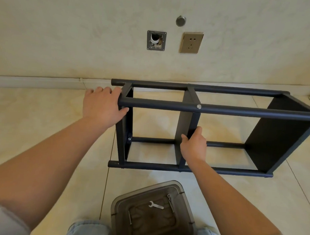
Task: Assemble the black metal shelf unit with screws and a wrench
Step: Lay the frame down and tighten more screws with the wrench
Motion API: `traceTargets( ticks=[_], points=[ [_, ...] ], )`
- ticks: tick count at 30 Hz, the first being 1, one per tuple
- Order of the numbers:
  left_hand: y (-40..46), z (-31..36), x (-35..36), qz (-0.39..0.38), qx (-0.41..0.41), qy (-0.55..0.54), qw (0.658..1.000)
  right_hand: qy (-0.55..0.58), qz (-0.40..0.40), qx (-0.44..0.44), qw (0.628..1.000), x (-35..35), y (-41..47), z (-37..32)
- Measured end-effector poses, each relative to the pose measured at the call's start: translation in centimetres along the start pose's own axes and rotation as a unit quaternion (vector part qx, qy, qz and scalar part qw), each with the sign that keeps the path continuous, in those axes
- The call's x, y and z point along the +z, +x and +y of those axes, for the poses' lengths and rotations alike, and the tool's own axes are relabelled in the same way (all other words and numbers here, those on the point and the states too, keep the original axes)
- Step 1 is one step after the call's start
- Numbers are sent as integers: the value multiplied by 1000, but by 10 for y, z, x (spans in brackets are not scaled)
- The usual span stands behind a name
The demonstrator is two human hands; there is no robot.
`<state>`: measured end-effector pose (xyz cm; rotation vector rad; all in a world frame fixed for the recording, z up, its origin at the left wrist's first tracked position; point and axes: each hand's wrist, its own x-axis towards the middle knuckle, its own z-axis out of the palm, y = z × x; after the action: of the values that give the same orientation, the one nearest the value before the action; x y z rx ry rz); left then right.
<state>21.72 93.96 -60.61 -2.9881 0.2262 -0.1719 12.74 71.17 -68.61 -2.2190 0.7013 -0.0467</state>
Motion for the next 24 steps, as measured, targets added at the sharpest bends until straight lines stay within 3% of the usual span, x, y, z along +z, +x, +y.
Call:
traceTargets(
  ticks=[6, 24],
  points=[
    [-11, -2, 6, -27, -22, -16, 999, 17, 9, 10, 1000, 7, 0, 10],
    [-36, 11, 32, -49, 22, -70, 996, 50, 15, 68, 996, 14, 10, 34]
  ],
)
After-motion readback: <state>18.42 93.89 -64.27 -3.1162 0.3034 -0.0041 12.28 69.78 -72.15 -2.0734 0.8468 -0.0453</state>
